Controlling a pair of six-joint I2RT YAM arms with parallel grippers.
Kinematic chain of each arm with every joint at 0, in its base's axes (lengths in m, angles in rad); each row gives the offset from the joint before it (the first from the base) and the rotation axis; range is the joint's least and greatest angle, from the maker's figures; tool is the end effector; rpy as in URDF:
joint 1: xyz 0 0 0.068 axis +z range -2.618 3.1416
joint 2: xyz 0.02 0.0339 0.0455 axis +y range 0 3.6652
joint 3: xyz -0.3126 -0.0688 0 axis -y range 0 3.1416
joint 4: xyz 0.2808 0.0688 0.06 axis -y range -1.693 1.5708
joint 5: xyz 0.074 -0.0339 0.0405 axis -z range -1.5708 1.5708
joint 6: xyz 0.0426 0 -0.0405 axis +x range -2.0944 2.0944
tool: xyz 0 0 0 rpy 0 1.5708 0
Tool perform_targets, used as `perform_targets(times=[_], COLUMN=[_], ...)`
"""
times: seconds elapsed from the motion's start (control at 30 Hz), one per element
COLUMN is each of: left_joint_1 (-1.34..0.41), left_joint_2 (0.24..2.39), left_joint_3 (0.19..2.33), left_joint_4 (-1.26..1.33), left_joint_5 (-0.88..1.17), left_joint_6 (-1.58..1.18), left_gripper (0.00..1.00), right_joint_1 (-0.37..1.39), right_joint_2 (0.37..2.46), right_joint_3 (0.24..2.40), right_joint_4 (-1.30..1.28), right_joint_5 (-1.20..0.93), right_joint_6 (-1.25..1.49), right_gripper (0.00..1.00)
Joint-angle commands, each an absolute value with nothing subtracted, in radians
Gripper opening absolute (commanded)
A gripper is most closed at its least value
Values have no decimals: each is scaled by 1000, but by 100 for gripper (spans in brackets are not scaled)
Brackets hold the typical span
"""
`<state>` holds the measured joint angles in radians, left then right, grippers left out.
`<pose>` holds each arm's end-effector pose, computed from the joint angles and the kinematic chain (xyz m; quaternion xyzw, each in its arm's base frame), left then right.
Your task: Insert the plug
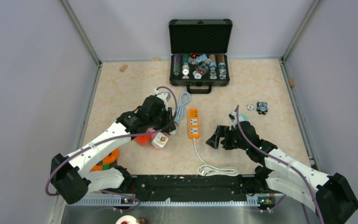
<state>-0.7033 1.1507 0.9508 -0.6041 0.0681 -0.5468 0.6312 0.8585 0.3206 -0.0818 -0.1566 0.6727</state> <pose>0.1968 -0.1707 0.3181 0.0851 0.9230 -0.2444 0.2847 0.1431 0.1128 0.1903 -0.0174 0.8869 0.3322 0.3206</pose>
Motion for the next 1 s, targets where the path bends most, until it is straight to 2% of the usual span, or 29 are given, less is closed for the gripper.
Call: perform_targets(times=[0.0,0.47,0.9,0.97], left_joint_1=[-704,-704,-708,-718], left_joint_2=[1196,1373,1569,1593], left_joint_3=[1020,1141,1232,1238], left_joint_4=[-572,-476,-429,-430], left_joint_5=[26,39,11,-42], left_joint_6=[-508,-484,-554,-566], left_gripper=[0,0,0,0], right_joint_1=[617,617,617,617], right_joint_2=[804,716,695,688], right_joint_3=[329,399,397,390], right_joint_4=[-145,-387,-387,-384], right_joint_5=[-138,100,123,122], right_joint_6=[716,638,636,638], right_gripper=[99,99,99,99])
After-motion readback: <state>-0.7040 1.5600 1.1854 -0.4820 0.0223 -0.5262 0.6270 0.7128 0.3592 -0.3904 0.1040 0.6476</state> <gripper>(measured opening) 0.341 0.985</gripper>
